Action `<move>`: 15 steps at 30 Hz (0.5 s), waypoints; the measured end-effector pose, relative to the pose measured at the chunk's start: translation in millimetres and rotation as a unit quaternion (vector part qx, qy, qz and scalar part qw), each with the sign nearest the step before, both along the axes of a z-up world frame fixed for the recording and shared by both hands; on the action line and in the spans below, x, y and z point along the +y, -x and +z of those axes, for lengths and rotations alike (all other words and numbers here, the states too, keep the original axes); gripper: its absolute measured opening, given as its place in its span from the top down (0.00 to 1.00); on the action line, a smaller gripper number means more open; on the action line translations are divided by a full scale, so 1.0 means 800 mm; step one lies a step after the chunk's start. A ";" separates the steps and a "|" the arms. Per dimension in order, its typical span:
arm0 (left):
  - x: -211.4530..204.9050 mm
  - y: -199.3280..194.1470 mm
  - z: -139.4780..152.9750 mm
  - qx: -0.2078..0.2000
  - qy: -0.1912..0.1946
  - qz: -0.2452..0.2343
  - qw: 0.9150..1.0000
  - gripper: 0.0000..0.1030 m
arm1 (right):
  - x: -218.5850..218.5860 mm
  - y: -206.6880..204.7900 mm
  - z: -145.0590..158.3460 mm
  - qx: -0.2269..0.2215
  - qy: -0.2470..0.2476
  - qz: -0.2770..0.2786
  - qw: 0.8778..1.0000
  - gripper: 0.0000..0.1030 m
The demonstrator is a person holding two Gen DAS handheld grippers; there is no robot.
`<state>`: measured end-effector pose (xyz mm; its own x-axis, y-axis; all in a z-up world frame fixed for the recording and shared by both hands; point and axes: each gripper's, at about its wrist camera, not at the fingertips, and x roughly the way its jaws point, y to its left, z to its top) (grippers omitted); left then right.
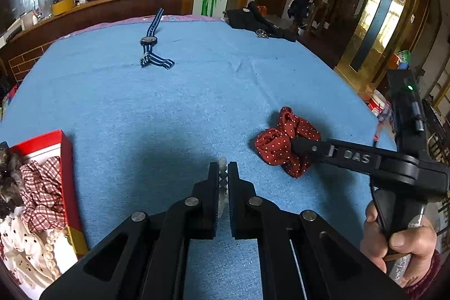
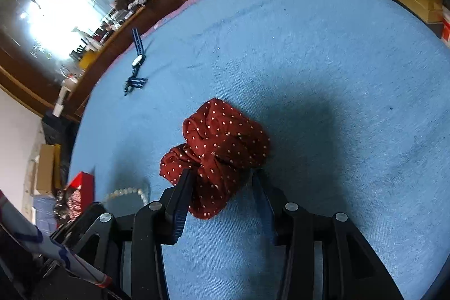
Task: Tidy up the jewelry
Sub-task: 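Grasp the small pearl strand with left gripper while right gripper grasps red polka-dot scrunchie, then carry pearl strand and red scrunchie into the tray and open both grippers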
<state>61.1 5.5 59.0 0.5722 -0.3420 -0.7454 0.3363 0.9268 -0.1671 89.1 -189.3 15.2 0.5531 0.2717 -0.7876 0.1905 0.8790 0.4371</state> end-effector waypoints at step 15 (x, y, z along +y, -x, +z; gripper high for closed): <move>0.004 -0.001 -0.006 -0.007 -0.018 0.028 0.999 0.95 | 0.017 0.025 0.036 -0.117 0.053 0.042 0.991 0.92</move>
